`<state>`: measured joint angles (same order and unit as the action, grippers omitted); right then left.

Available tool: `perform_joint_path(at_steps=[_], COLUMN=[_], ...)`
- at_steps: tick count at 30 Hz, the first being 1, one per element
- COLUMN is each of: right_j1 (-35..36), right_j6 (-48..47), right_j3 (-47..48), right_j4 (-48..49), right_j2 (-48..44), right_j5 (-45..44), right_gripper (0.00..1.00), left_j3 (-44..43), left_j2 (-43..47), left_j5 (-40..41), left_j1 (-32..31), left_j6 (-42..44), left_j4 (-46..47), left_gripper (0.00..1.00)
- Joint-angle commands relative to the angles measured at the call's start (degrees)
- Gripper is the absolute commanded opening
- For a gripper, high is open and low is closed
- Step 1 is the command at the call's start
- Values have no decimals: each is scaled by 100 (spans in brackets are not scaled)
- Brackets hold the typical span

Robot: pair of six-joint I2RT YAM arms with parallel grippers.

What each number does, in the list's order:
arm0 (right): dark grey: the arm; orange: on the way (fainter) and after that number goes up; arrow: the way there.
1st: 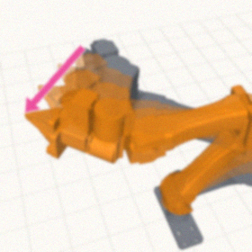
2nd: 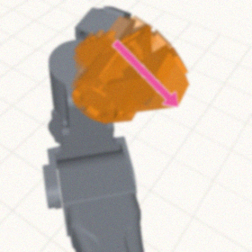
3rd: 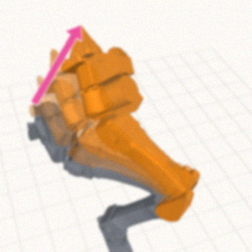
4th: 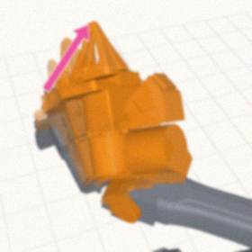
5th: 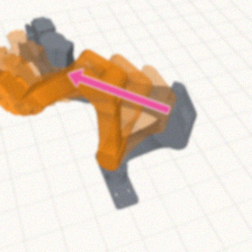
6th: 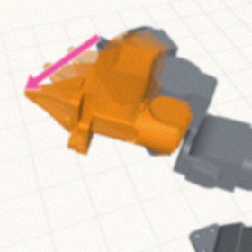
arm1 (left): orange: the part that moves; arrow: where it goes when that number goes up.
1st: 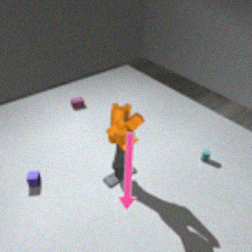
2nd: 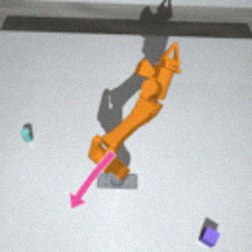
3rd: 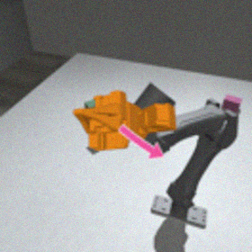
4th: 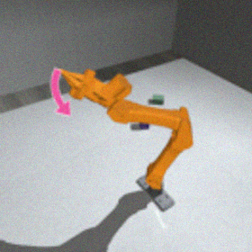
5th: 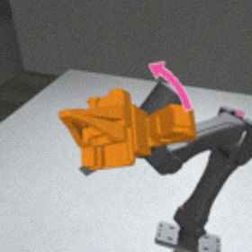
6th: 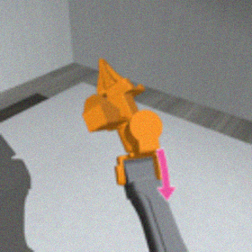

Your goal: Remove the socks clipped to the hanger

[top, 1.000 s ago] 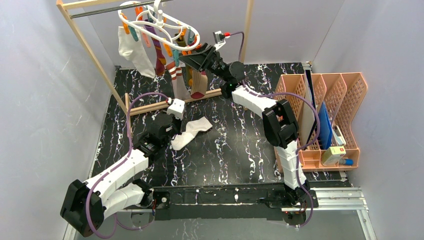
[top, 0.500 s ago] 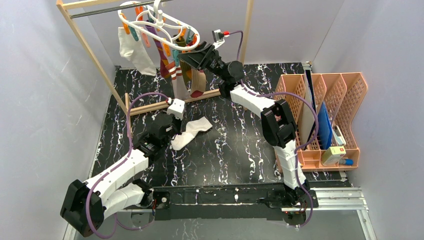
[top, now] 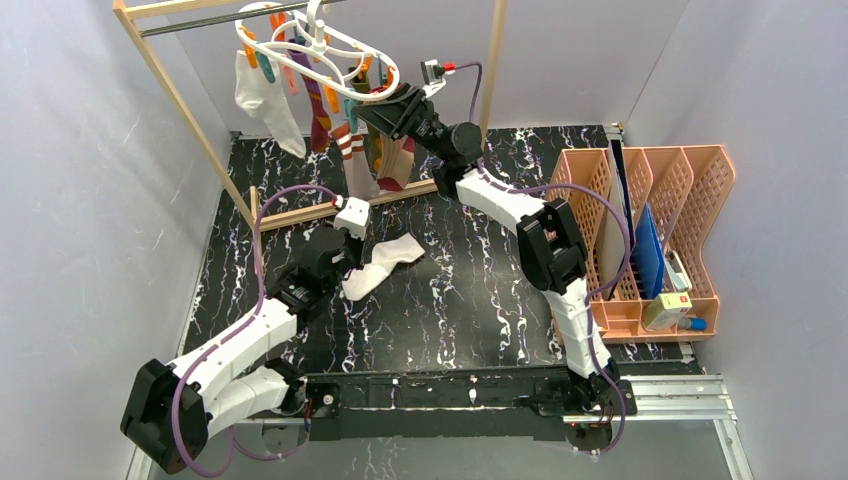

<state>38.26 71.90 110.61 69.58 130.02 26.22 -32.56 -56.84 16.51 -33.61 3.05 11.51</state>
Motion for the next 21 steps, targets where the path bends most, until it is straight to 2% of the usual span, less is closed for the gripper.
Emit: perform_joint_path(at_steps=[1, 15, 18, 21], right_j1=[32, 81, 96, 94], right_j6=[45, 153, 152, 150], right_j3=[297, 681, 719, 688], right_j4=[345, 341, 332, 358], right_j2=[55, 311, 331, 318], right_j5=[-94, -162, -182, -176], right_gripper=[69, 65, 56, 54], left_j3=[30, 34, 35, 30], left_j2=[15, 24, 24, 24], left_j5=[19, 10, 11, 19], left_j1=[12, 12, 13, 12], left_j6=[55, 50, 47, 49], left_j4=[-122, -122, -114, -115], left_gripper=[0, 0, 0, 0])
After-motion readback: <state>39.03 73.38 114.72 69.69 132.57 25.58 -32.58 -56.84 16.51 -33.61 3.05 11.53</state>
